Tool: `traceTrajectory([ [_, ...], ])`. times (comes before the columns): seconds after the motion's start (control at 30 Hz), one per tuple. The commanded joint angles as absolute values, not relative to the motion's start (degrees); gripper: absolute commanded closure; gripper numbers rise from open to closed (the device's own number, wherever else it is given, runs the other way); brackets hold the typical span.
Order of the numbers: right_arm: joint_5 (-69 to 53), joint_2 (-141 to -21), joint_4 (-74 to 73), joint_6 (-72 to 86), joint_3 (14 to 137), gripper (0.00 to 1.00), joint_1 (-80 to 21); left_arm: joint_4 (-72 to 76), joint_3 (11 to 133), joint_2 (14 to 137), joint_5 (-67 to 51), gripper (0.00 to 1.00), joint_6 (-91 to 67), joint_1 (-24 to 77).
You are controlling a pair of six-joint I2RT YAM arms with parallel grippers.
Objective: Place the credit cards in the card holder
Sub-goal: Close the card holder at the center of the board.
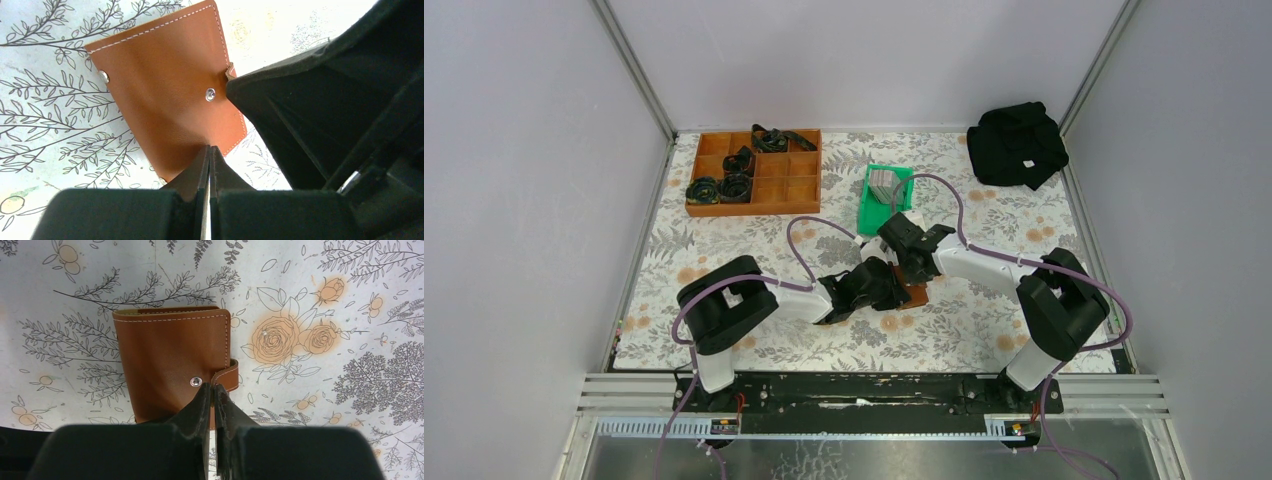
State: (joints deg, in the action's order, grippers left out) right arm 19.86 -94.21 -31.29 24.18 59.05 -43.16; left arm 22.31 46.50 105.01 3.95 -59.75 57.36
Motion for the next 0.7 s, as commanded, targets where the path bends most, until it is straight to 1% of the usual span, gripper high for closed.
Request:
traceTrajectory([
  [0.0,18.1,-93.0,-29.7,24.7,61.5,0.97,-44.0,10.4,42.9,108.8,6.6,1.00,-57.8,56.4],
  [0.67,15.6,-94.9,-28.7,25.1,60.8,0.98,-44.4,11.2,42.2,108.9,6.5,1.00,-58.4,56.4],
])
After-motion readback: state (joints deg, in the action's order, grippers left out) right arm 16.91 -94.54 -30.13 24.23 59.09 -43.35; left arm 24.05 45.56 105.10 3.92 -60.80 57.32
